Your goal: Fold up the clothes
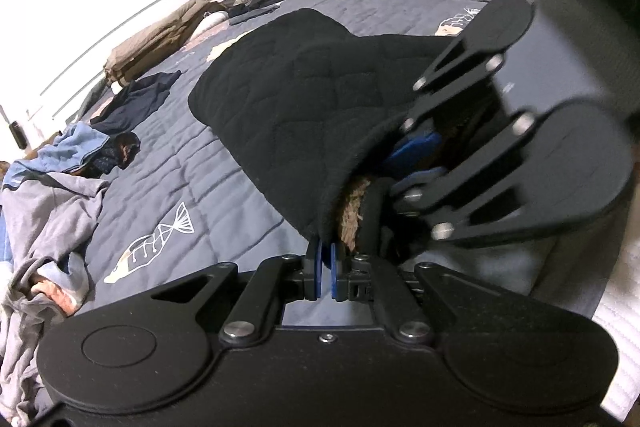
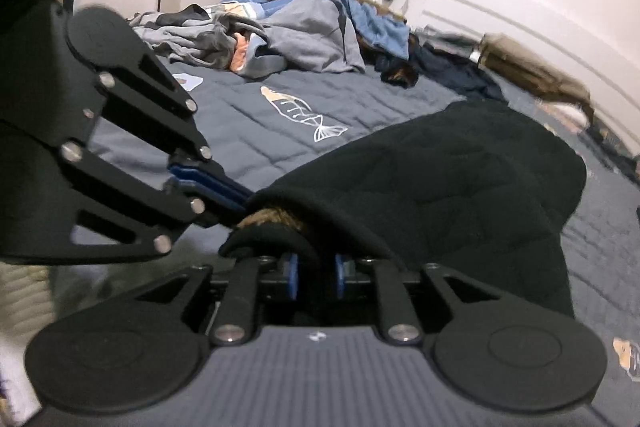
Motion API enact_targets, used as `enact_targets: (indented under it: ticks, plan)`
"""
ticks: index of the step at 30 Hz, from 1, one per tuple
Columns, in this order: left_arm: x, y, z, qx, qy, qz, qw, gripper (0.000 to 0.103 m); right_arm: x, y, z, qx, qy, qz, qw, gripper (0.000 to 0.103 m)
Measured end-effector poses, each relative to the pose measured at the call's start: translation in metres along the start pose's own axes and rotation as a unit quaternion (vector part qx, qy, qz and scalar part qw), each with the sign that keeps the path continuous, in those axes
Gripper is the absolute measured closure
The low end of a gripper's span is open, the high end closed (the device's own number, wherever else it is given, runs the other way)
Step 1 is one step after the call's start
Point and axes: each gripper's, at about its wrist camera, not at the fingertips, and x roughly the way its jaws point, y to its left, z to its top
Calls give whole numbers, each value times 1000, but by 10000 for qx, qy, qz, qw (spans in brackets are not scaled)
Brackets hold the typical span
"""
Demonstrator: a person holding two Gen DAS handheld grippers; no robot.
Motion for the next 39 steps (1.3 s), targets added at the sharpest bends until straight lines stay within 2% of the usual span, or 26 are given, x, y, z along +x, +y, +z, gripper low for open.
enact_targets:
  ticks: [3, 8, 11, 14, 20, 22, 25, 27, 32, 35, 37, 39]
  plan:
    - [2, 0, 0, 19, 11, 43, 10000, 97, -20, -9, 1, 117, 240, 138, 9995, 64]
    - [2, -3, 0, 107, -15, 109, 9999, 96, -60, -32, -2, 489, 108, 179, 9986, 59]
    - [5, -5, 1, 114, -18, 170, 9998, 96, -71, -46, -5, 512, -78, -328, 9981, 53]
    - [7, -8, 1, 165, -26, 247, 9996, 96, -65, -56, -14, 497, 75, -701, 9963, 53]
    - [12, -11, 2, 201, -23, 372, 9991, 96, -39, -50, -28, 19, 295, -1020, 9943, 51]
    - [10, -9, 2, 171, -82, 286, 9994, 97, -35, -52, -30, 49, 367, -1069, 9936, 56]
    - [2, -3, 4, 73, -177, 64, 9998, 98, -40, -57, -32, 171, 535, -1071, 9927, 72]
    - [-6, 1, 6, 62, -241, -49, 9997, 98, -45, -60, -32, 252, 683, -1104, 9912, 101]
    - [-7, 1, 3, 230, -187, -109, 9995, 98, -56, -75, -34, 650, 737, -981, 9903, 102]
    - [-4, -1, 1, 324, -100, -62, 9994, 97, -64, -90, -35, 1107, 538, -793, 9892, 96]
    - [-6, 1, 0, 342, -96, -92, 9993, 97, -71, -105, -39, 1599, 374, -643, 9843, 85]
    - [-11, 3, -1, 393, -128, -135, 9991, 96, -76, -122, -45, 2135, 200, -540, 9753, 59]
